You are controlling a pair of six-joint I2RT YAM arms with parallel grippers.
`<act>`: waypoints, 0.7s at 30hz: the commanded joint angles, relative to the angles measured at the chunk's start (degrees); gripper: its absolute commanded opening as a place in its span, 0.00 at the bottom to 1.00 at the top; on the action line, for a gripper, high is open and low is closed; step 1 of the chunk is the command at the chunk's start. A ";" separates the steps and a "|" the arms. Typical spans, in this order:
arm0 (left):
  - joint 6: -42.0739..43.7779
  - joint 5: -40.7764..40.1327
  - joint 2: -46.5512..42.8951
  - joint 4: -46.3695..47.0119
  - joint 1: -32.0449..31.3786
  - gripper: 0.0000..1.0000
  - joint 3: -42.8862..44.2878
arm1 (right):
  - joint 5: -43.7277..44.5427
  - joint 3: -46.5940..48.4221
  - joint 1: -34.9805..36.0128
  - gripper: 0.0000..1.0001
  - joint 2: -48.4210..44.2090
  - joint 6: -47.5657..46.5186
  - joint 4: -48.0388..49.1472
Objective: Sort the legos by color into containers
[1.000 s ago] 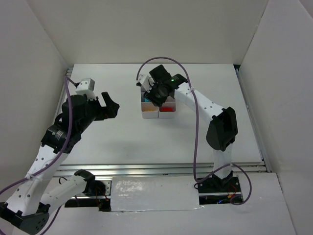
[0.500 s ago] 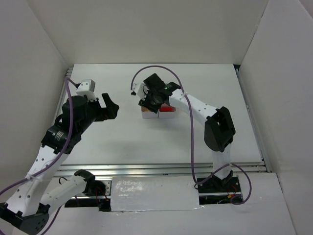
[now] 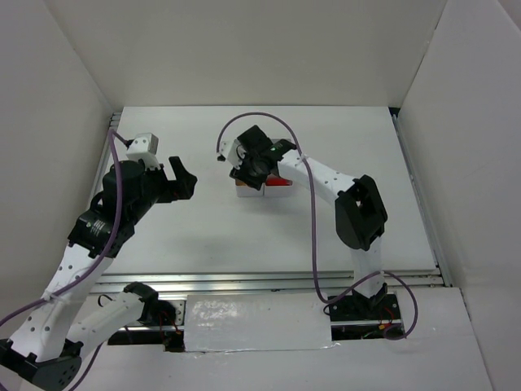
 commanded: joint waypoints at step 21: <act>1.58 -0.28 -1.36 2.19 0.24 0.99 -1.13 | 1.14 -1.44 0.49 0.56 1.41 2.85 4.97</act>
